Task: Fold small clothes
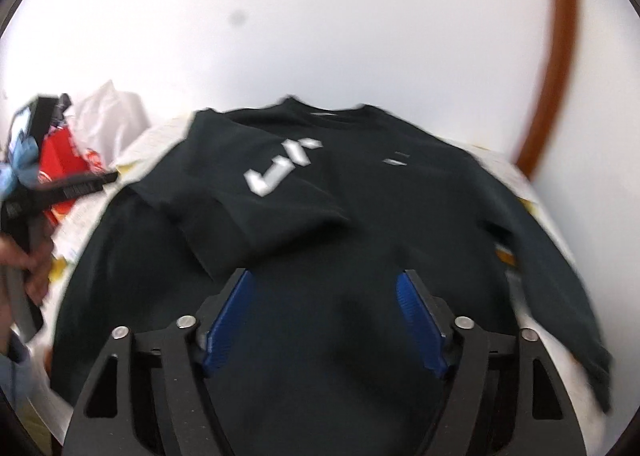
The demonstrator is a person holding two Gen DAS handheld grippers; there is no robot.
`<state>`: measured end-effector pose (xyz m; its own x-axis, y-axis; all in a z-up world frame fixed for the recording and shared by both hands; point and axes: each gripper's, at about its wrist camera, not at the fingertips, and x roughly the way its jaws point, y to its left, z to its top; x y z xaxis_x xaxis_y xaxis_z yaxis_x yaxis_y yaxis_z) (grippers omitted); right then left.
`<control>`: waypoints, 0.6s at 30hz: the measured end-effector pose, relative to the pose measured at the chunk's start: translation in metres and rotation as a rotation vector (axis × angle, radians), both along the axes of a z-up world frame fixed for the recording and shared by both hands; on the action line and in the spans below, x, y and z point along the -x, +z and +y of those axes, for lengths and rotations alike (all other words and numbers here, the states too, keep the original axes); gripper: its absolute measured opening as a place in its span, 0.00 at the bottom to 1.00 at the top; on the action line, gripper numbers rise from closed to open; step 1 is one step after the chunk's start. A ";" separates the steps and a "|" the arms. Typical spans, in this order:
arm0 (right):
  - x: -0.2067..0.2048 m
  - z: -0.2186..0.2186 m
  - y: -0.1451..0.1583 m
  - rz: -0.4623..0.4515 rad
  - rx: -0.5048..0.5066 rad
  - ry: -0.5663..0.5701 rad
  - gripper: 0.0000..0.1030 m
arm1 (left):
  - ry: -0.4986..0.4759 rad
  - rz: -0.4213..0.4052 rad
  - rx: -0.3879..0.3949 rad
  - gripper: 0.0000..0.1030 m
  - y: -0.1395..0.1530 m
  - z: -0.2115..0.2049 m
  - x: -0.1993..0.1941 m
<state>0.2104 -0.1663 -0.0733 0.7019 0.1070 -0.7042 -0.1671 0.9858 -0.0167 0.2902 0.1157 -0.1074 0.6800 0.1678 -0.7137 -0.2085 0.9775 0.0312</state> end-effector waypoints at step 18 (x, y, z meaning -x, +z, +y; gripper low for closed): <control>-0.092 0.112 -0.086 0.112 0.168 0.150 0.62 | 0.005 0.072 0.067 0.69 -0.051 0.015 -0.033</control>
